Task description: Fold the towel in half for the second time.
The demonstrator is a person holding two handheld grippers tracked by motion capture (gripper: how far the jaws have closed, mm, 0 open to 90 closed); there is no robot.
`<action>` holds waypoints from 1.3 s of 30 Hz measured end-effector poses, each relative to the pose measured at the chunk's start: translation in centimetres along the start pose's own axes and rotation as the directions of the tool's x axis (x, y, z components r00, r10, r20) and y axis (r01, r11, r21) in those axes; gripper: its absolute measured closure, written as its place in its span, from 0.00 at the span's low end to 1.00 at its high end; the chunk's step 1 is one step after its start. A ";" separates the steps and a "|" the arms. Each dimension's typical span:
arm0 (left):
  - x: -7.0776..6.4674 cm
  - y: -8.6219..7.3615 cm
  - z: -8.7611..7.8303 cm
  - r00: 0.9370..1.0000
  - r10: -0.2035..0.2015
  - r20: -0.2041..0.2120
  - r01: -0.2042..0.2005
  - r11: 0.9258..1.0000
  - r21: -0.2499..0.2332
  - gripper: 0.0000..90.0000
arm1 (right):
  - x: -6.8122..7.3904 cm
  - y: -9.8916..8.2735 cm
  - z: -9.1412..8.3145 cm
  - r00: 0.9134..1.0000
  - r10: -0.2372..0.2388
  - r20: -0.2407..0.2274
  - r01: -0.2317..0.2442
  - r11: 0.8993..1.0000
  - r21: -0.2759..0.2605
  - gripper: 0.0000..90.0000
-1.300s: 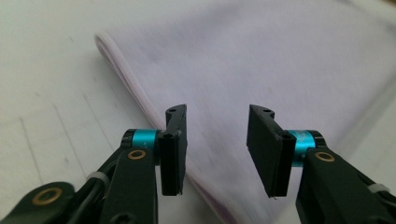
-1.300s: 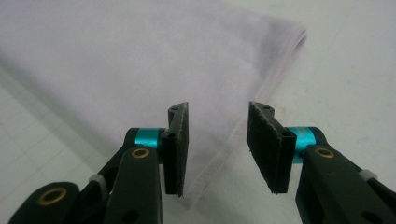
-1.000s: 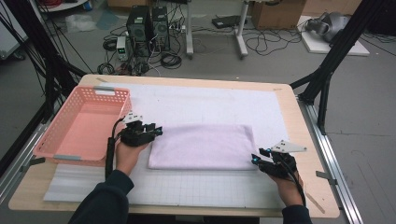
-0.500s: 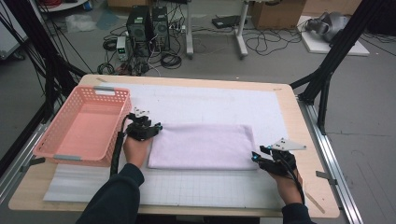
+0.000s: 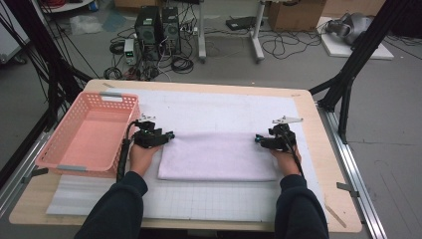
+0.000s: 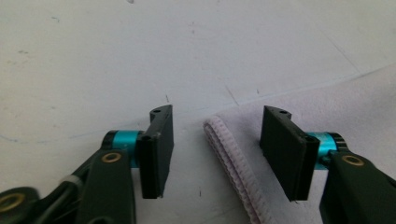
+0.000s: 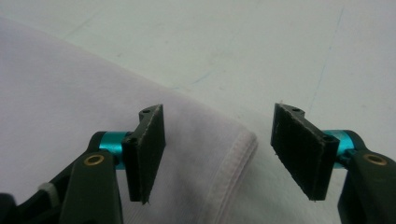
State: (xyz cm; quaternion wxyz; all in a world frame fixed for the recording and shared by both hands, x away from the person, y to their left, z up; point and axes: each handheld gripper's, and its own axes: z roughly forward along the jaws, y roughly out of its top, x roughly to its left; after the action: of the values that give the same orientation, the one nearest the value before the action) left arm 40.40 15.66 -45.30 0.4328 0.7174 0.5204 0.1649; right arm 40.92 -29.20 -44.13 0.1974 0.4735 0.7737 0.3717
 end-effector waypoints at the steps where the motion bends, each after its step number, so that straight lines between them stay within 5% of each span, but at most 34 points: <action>1: -0.2 0.0 0.0 1.000 0.015 0.019 -0.015 1.000 0.006 0.64 | -0.1 -0.1 0.5 1.000 0.007 -0.005 -0.007 1.000 0.017 0.40; 3: -0.5 0.0 0.1 0.999 0.036 0.025 -0.036 0.999 0.011 0.81 | -0.2 -0.2 0.8 1.000 0.015 -0.022 -0.015 1.000 0.023 0.47; 4: -0.6 0.0 0.1 1.000 0.016 0.027 -0.017 1.000 0.014 0.87 | -0.7 -0.5 0.6 0.994 0.071 -0.078 -0.071 0.997 0.003 0.78; 5: -0.5 0.0 0.1 0.999 -0.007 0.032 0.007 1.000 0.015 0.88 | -0.7 -0.7 0.5 0.990 0.086 -0.113 -0.087 0.996 -0.003 0.83; 8: -0.4 0.1 0.0 0.999 -0.027 0.028 0.027 1.000 0.005 0.89 | -0.4 -1.1 -0.1 0.990 0.092 -0.102 -0.094 0.995 -0.014 0.87; 17: -1.3 1.2 0.3 0.999 -0.027 -0.029 0.024 0.997 -0.079 0.90 | 0.0 -1.7 -1.7 0.998 0.069 -0.015 -0.070 0.996 -0.064 0.88; 21: -1.3 0.8 0.9 0.998 -0.002 -0.061 0.000 0.999 -0.036 0.89 | 0.1 -1.3 -1.0 0.999 0.049 0.025 -0.047 0.996 -0.074 0.87; 23: -1.3 0.7 0.8 0.996 0.006 -0.084 -0.009 0.999 -0.036 0.84 | 0.3 -1.2 -0.7 0.998 0.037 0.054 -0.033 0.997 -0.071 0.84; 25: -1.1 0.9 0.2 0.995 0.012 -0.104 -0.018 0.999 -0.051 0.69 | 0.3 -1.1 -0.5 0.996 0.031 0.086 -0.026 0.998 -0.063 0.73; 27: -0.7 1.0 -0.7 0.997 -0.012 -0.080 0.007 0.998 -0.068 0.54 | 0.2 -1.1 -1.0 0.992 0.060 0.112 -0.051 0.995 -0.085 0.63; 30: -1.0 0.4 -1.9 0.999 0.009 -0.054 -0.014 0.995 -0.096 0.50 | -0.2 -1.2 -2.5 0.990 0.068 0.121 -0.052 0.989 -0.136 0.60; 36: -1.5 -1.2 -3.2 0.999 0.043 0.024 -0.041 0.997 -0.066 0.50 | 0.0 -2.0 -5.7 0.997 0.026 0.074 -0.013 0.986 -0.167 0.60; 39: -1.8 -1.6 -3.7 0.997 0.057 0.042 -0.054 0.996 -0.072 0.48 | 0.6 -3.2 -6.4 1.000 0.007 0.014 -0.005 0.993 -0.122 0.58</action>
State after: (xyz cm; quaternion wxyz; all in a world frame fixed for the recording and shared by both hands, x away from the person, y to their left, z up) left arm 36.10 15.83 -44.08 0.4647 0.7192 0.4844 0.1793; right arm 34.52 -32.04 -42.38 0.2305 0.4655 0.7467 0.4154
